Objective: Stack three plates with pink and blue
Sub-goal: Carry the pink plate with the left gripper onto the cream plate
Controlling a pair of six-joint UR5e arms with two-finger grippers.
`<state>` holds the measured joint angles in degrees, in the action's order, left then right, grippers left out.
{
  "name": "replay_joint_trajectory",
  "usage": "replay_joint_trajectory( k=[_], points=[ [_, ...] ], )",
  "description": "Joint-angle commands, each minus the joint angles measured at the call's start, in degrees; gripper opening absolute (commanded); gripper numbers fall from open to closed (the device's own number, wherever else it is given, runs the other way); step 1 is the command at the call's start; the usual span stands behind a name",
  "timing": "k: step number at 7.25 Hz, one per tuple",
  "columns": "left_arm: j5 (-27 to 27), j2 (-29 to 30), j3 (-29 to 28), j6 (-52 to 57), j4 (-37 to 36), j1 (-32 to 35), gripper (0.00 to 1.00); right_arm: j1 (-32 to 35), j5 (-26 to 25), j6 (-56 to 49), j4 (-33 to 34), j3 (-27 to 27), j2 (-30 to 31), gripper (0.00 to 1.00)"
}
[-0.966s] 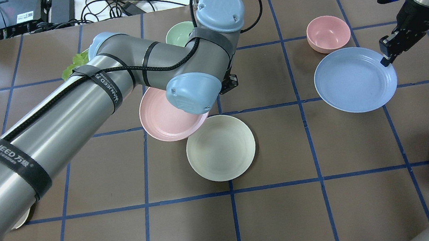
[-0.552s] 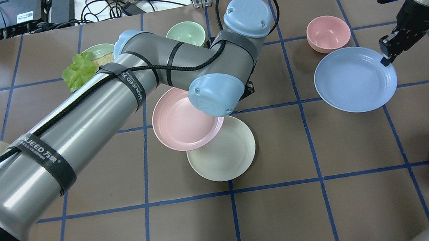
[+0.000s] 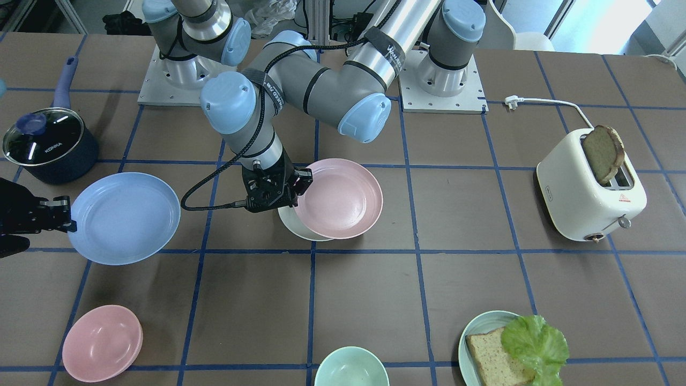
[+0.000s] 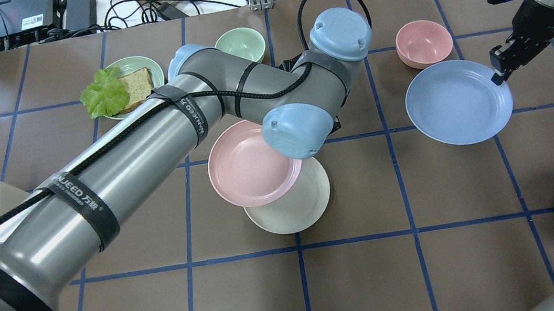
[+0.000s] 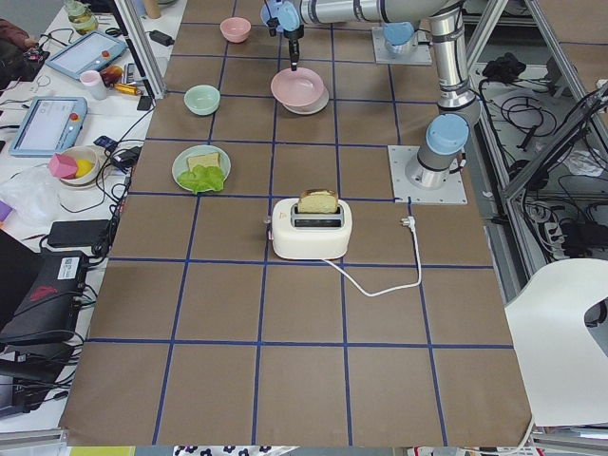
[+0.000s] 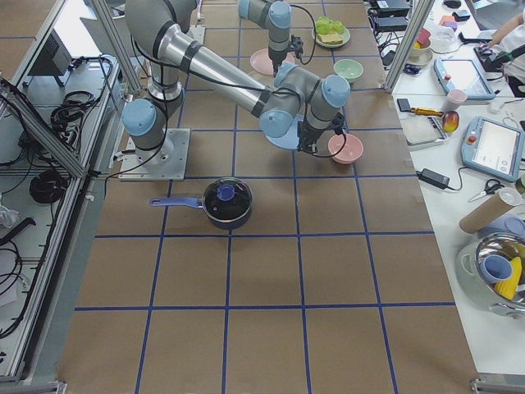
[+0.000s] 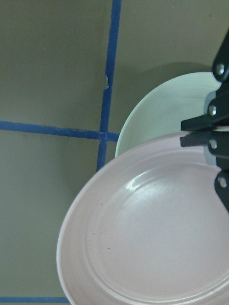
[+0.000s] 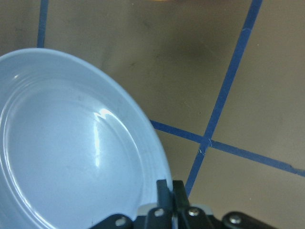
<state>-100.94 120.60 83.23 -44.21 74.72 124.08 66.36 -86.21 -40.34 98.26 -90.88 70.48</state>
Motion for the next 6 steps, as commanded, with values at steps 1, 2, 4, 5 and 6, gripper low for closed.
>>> replay_joint_trajectory(
  k=[1, 2, 4, 5, 6],
  points=[
    [0.22, 1.73, 0.01, -2.45, -0.1, 0.46, 0.03, 0.09, 0.07, 0.0, 0.0, 0.0, 0.01, 0.0],
    [0.05, 2.79, -0.08, -2.54, -0.71, 1.25, 0.03, 0.18, 0.25, 0.09, -0.09, 0.0, 0.09, 0.0],
    [0.04, 3.67, -1.74, -2.54, -0.72, 1.69, 0.03, 0.7, -0.01, 0.35, -0.09, 0.0, 0.09, 0.0],
    [-0.13, 4.37, -2.79, -2.54, -0.11, 1.87, 0.03, 0.7, -0.01, 0.35, -0.09, 0.0, 0.09, 0.0],
    [-0.22, 5.16, -2.81, -2.54, -0.02, 2.04, 0.03, 0.7, -0.01, 0.35, -0.09, 0.0, 0.09, 0.0]
  ],
)
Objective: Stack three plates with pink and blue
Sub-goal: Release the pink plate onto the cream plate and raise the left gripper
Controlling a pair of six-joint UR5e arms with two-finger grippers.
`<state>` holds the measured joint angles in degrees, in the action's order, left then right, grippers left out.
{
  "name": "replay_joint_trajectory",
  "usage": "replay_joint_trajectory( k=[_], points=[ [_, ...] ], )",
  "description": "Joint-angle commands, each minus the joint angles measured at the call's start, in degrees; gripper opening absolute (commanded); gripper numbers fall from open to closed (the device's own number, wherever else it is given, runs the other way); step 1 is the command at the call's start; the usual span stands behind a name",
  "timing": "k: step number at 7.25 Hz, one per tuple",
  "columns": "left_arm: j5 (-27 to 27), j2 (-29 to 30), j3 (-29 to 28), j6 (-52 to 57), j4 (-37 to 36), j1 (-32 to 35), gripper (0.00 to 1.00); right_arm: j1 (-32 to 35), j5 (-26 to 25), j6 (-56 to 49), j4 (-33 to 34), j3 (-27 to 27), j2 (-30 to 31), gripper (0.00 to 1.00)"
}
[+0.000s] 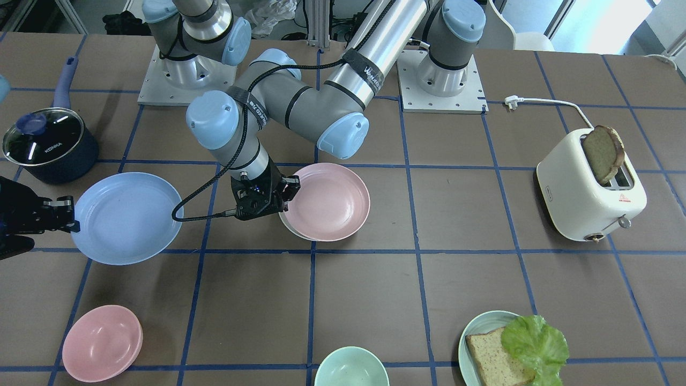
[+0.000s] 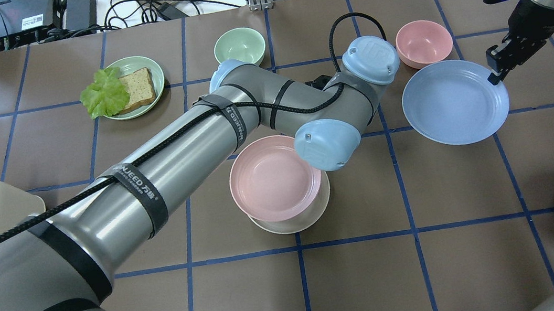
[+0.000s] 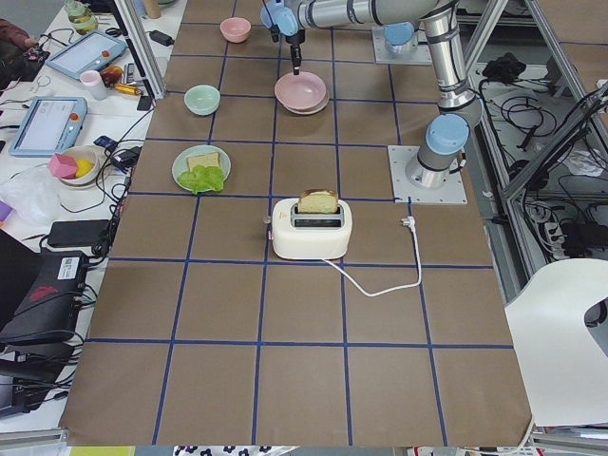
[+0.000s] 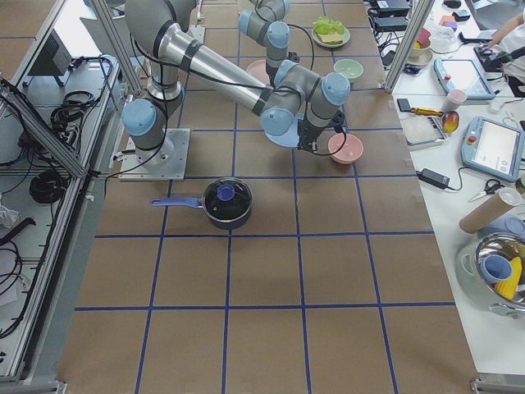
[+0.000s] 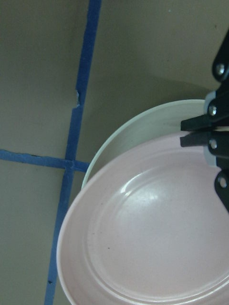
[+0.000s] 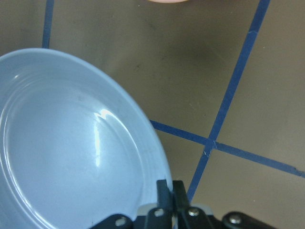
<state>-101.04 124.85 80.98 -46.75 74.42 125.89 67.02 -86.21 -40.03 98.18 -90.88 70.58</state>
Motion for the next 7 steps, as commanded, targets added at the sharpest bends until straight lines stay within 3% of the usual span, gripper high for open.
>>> replay_joint_trajectory(
  k=[1, 5, 7],
  points=[
    [-0.12, 1.1, -0.21, -0.01, 0.37, 0.41, 0.04, 0.13, 0.08, 0.12, -0.1, 0.0, 0.0, 0.0],
    [0.49, 1.19, 0.06, -2.02, 0.37, 0.67, 0.06, 0.48, -0.27, 0.65, -0.18, 0.0, 0.0, 0.0],
    [0.49, 1.19, 0.15, -2.38, 0.37, 1.11, 0.18, 0.83, -0.27, 1.44, -0.18, -0.26, 0.7, 0.0]
  ],
)
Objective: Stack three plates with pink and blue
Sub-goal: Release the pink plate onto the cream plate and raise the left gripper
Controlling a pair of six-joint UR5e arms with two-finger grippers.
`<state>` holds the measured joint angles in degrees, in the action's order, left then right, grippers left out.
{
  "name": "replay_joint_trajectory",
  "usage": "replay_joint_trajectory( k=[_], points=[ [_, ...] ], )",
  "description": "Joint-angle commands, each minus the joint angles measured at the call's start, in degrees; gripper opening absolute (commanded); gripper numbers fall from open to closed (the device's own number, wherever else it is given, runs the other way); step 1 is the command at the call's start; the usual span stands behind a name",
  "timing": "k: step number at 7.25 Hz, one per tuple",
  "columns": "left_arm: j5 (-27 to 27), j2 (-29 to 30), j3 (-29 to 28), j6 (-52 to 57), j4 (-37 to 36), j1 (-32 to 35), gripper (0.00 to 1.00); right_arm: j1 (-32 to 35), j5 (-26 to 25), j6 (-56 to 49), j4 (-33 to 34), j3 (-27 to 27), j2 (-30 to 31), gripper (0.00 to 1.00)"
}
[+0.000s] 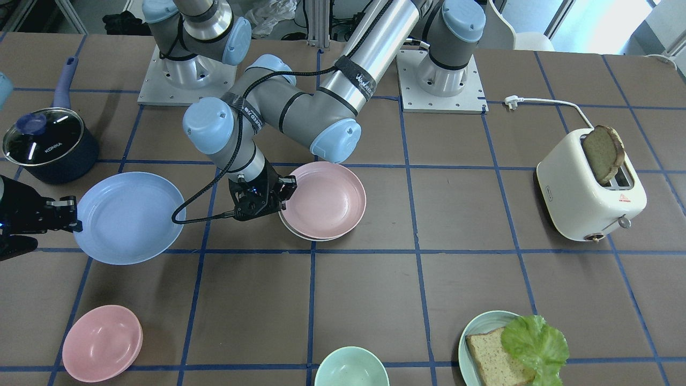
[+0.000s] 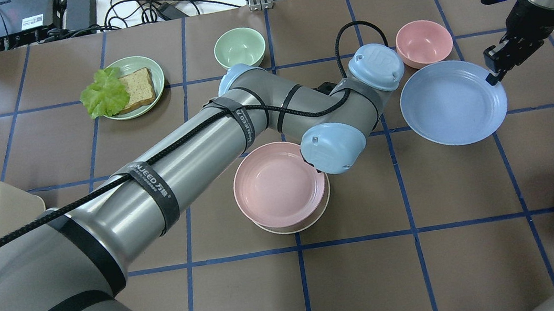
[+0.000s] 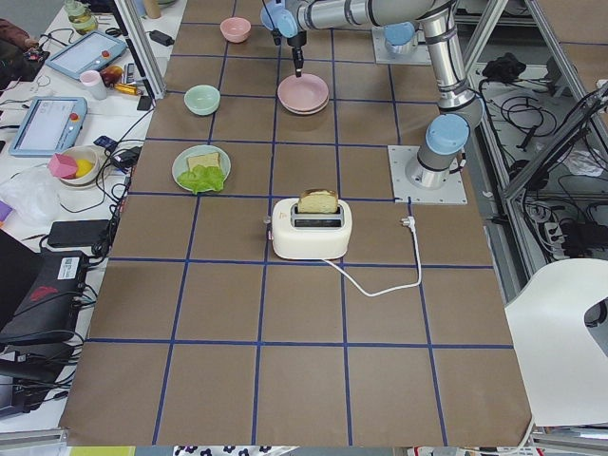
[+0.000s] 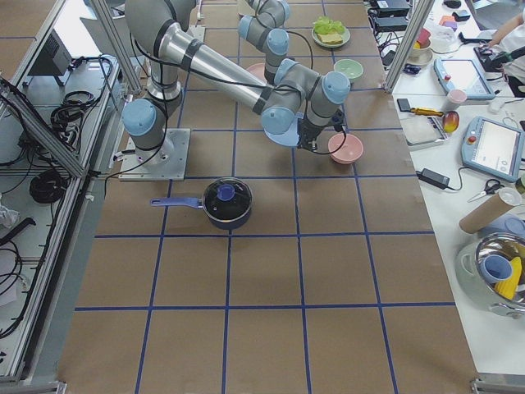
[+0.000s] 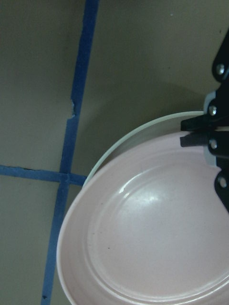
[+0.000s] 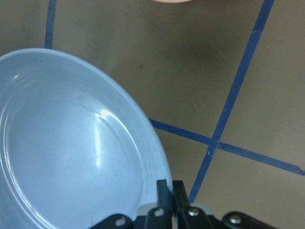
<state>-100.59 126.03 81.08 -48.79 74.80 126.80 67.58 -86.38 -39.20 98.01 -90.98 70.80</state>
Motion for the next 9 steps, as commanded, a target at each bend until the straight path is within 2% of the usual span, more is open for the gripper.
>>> replay_joint_trajectory(
  k=[1, 2, 4, 5, 7, 9],
  points=[
    [-0.13, 0.09, 0.13, -0.25, 0.09, 0.2, 0.69, 1.06, -0.19, 1.49, -0.1, -0.16, 0.83, 0.0],
    [-0.31, -0.17, 0.22, 0.88, 1.57, 0.2, 0.88, 1.32, -0.28, 2.19, -0.1, -0.25, 0.83, 0.0],
    [-0.14, -1.92, -0.83, 3.17, 2.11, -0.24, 0.97, 2.11, 0.42, 4.81, -0.36, -0.25, 1.79, 0.0],
    [-0.05, -2.97, -2.14, 3.88, 2.11, -0.24, 1.0, 5.25, 0.08, 6.05, -0.36, -0.51, 2.67, 0.0],
    [-0.66, -7.18, -4.34, 9.64, 7.52, -0.85, 0.98, 6.69, -0.28, 6.68, -0.36, -0.69, 2.59, 0.0],
    [-0.49, -11.75, -4.18, 17.02, 8.61, -5.4, 0.98, 7.39, 0.69, 9.84, -0.45, -1.21, 2.85, 0.0]
  ],
)
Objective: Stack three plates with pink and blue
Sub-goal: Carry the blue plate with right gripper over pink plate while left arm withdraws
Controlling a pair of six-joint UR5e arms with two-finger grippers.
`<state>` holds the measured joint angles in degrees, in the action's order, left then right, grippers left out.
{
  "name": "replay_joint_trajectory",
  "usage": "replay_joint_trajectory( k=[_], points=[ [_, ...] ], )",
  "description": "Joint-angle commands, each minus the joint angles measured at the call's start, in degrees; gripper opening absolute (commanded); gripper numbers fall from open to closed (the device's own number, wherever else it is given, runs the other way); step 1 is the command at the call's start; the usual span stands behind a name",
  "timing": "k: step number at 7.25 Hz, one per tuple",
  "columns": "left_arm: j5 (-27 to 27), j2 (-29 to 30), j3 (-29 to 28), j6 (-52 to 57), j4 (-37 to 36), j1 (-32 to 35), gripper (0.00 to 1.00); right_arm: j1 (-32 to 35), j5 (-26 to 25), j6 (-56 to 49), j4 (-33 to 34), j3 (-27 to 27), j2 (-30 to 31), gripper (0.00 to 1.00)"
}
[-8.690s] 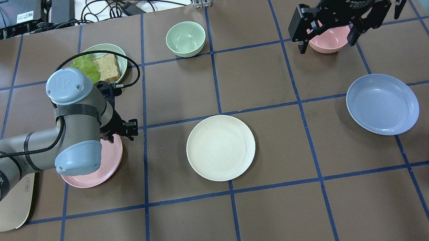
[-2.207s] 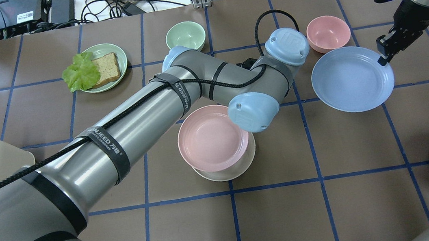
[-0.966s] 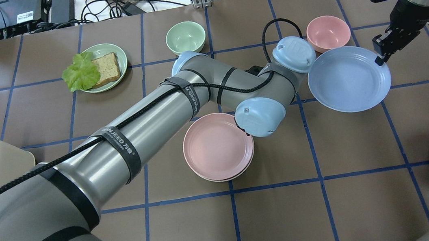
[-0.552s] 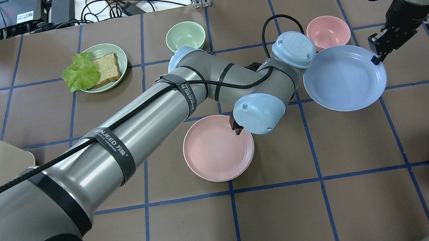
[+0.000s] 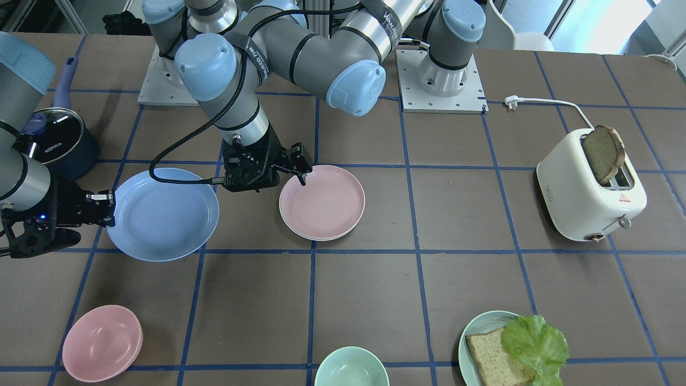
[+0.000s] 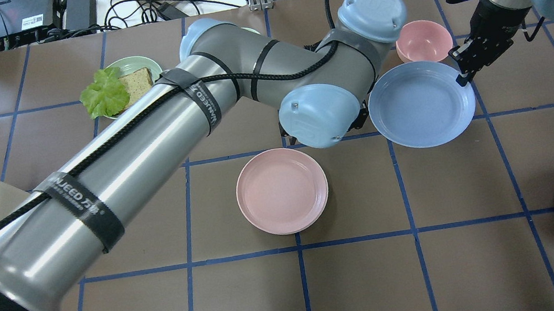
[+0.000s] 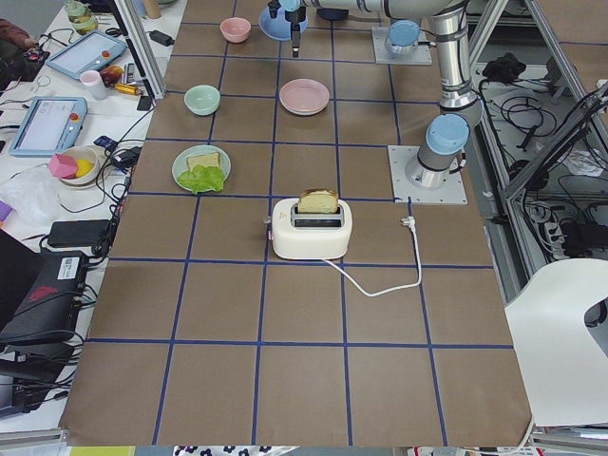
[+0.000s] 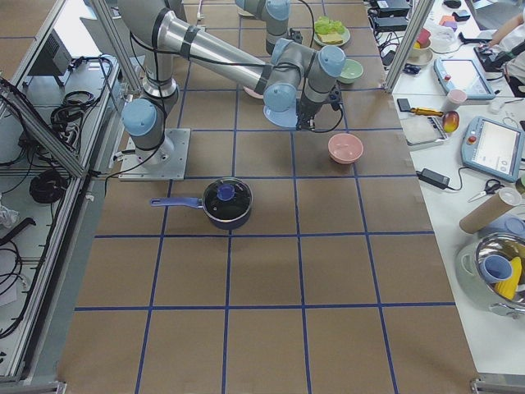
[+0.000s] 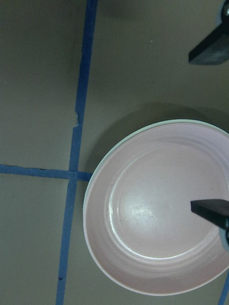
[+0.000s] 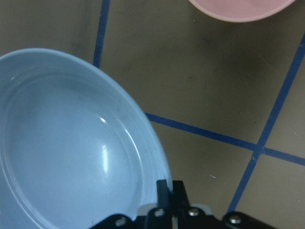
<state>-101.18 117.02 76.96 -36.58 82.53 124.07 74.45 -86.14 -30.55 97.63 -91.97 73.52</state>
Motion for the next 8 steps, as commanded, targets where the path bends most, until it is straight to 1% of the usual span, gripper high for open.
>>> replay_joint_trajectory(
  k=[1, 4, 5, 6, 7, 8],
  points=[
    [0.63, -4.94, -0.05, 9.11, 0.97, -5.74, 0.98, 2.87, 0.53, 3.19, -0.07, -0.31, 0.31, 0.0],
    [0.81, -10.65, -0.23, 20.81, 3.6, -14.8, 0.99, 16.3, 3.95, 17.32, 0.8, -1.19, -0.3, 0.0],
    [0.81, -12.5, -0.23, 24.32, 4.21, -17.87, 1.0, 21.12, 4.13, 21.63, 3.33, -2.76, -1.52, 0.0],
    [2.03, -14.26, -0.23, 25.58, 4.48, -20.95, 1.0, 25.44, 3.96, 27.5, 8.23, -3.64, -3.54, 0.0],
    [4.65, -15.76, -0.23, 25.85, 4.57, -23.59, 0.99, 26.61, 4.05, 27.56, 8.54, -4.26, -3.91, 0.0],
    [5.81, -17.08, 0.12, 29.68, 5.01, -25.96, 1.0, 26.88, 4.14, 27.56, 10.28, -5.75, -4.43, 0.0]
  ],
)
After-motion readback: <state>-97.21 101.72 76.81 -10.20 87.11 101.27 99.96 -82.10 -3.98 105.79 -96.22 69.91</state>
